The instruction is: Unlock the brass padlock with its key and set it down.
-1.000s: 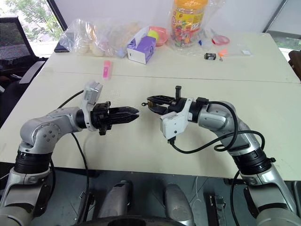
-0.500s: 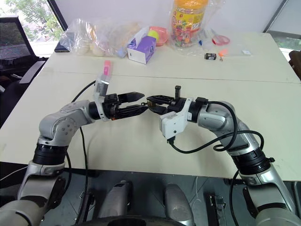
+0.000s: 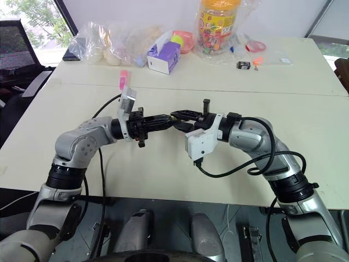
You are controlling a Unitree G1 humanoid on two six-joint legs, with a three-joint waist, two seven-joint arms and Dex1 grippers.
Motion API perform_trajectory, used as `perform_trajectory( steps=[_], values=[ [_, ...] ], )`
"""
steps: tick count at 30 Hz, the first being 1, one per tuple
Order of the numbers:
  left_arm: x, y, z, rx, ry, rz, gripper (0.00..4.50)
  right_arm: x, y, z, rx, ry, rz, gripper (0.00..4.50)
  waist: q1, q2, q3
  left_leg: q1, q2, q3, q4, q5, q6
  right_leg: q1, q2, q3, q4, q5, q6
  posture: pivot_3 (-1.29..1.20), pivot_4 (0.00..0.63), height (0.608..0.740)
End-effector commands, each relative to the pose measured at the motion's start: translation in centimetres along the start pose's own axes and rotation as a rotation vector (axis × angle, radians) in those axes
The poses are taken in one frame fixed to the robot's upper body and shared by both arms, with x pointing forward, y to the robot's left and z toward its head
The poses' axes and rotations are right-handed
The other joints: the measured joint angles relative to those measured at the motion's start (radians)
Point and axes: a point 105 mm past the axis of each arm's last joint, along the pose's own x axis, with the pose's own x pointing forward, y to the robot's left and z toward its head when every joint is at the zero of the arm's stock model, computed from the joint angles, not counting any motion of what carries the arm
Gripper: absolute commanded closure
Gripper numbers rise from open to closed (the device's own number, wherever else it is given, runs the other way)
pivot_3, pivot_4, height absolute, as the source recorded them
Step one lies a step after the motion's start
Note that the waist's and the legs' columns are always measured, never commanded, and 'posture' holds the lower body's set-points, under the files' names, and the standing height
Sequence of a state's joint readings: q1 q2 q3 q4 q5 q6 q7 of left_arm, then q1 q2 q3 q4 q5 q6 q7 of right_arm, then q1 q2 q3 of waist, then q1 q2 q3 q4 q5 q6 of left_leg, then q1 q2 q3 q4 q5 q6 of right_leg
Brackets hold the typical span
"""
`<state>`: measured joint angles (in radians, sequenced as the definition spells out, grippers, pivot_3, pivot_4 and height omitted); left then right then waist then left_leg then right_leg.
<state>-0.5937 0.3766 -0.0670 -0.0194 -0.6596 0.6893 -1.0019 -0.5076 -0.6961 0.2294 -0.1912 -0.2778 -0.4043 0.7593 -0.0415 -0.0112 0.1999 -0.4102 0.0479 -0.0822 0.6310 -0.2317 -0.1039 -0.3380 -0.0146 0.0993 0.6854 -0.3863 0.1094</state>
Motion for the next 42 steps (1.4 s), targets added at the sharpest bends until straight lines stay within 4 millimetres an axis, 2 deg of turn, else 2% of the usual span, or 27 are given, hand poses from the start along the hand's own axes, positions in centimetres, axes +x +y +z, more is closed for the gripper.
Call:
perform_trajectory(
  steps=[1, 8, 12, 15, 16, 19, 22, 26, 29, 33, 39, 42],
  values=[
    [0.5, 0.0, 0.1, 0.019, 0.001, 0.001, 4.43, -0.2, -1.4, 1.2, -0.046, -0.038, -0.046, 3.79, 0.0, 0.0, 0.0, 0.0, 0.0, 0.0, 0.0, 0.0, 0.0, 0.0, 0.0, 0.0, 0.0, 0.0, 0.0, 0.0, 0.15, 0.74],
    [0.8, 0.4, 0.5, 0.018, -0.02, 0.017, 4.43, -0.2, -1.3, 1.5, -0.037, -0.054, -0.037, 3.79, 0.0, 0.0, 0.0, 0.0, 0.0, 0.0, 0.0, 0.0, 0.0, 0.0, 0.0, 0.0, 0.0, 0.0, 0.0, 0.0, 0.15, 0.74],
    [0.9, 0.3, 0.7, 0.021, -0.026, 0.009, 4.5, -0.3, -1.3, 1.6, -0.013, -0.056, -0.033, 1.85, 0.0, 0.0, 0.0, 0.0, 0.0, 0.0, 0.0, 0.0, 0.0, 0.0, 0.0, 0.0, 0.0, 0.0, 0.0, 0.0, 0.15, 0.74],
    [0.8, 0.0, 0.4, 0.044, -0.002, -0.008, 4.5, -0.7, -0.9, 0.8, 0.03, -0.016, 0.005, 0.24, 0.0, 0.0, 0.0, 0.0, 0.0, 0.0, 0.0, 0.0, 0.0, 0.0, 0.0, 0.0, 0.0, 0.0, 0.0, 0.0, 0.15, 0.74],
    [0.8, -0.1, 0.3, 0.054, 0.005, -0.011, 4.5, -0.9, -0.6, 0.5, 0.064, 0.001, 0.024, 0.05, 0.0, 0.0, 0.0, 0.0, 0.0, 0.0, 0.0, 0.0, 0.0, 0.0, 0.0, 0.0, 0.0, 0.0, 0.0, 0.0, 0.15, 0.74],
    [0.7, -0.5, -0.1, 0.076, 0.022, -0.021, 4.5, -2.0, -0.8, -1.0, 0.235, 0.08, 0.027, 0.05, 0.003, 0.0, 0.0, 0.0, 0.0, 0.0, 0.0, 0.0, 0.0, 0.0, 0.0, 0.0, 0.0, 0.0, 0.0, 0.0, 0.15, 0.74],
    [0.7, -0.8, -0.3, 0.087, 0.024, -0.022, 4.5, -3.7, -1.0, -2.4, 0.532, 0.159, 0.012, 0.05, 0.006, 0.0, 0.0, 0.0, 0.0, 0.0, 0.0, 0.0, 0.0, 0.001, 0.0, 0.0, 0.0, 0.0, 0.0, 0.0, 0.15, 0.74],
    [0.0, -1.0, -0.7, 0.122, 0.054, -0.011, 4.5, -4.8, -2.0, -1.8, 0.975, 0.135, -0.029, 0.05, 0.002, 0.0, 0.0, 0.0, 0.0, 0.0, 0.0, 0.0, 0.0, 0.001, 0.0, 0.0, 0.0, 0.0, 0.0, 0.0, 0.15, 0.74],
    [-0.4, -0.7, -0.5, 0.135, 0.059, 0.0, 4.5, -5.1, -1.9, -0.6, 1.16, 0.1, 0.023, 0.05, 0.0, 0.0, 0.0, 0.0, 0.0, 0.0, -0.001, 0.0, 0.0, 0.001, 0.0, 0.0, 0.0, 0.0, 0.0, 0.0, 0.15, 0.74],
    [-0.5, -0.4, -0.2, 0.148, 0.062, -0.002, 4.5, -5.1, -2.1, 1.0, 1.296, 0.021, 0.08, 0.05, 0.003, 0.0, 0.0, 0.0, 0.0, 0.0, -0.001, 0.0, 0.0, 0.001, 0.0, 0.0, -0.001, 0.0, 0.0, 0.0, 0.15, 0.74],
    [-0.1, -0.8, 0.3, 0.161, 0.045, -0.033, 4.5, -4.4, -1.9, 0.8, 1.352, 0.031, 0.065, 0.05, 0.003, 0.0, 0.0, -0.001, 0.0, 0.0, -0.001, 0.0, 0.0, 0.0, 0.0, 0.0, -0.001, 0.0, 0.0, 0.0, 0.15, 0.74],
    [0.0, -1.0, 0.3, 0.159, 0.044, -0.047, 4.5, -4.1, -1.3, 0.4, 1.366, 0.047, 0.062, 1.39, 0.002, 0.0, 0.0, -0.001, 0.0, 0.0, -0.001, 0.0, 0.001, -0.001, 0.0, 0.0, -0.001, 0.0, 0.0, 0.0, 0.15, 0.74]
  ],
)
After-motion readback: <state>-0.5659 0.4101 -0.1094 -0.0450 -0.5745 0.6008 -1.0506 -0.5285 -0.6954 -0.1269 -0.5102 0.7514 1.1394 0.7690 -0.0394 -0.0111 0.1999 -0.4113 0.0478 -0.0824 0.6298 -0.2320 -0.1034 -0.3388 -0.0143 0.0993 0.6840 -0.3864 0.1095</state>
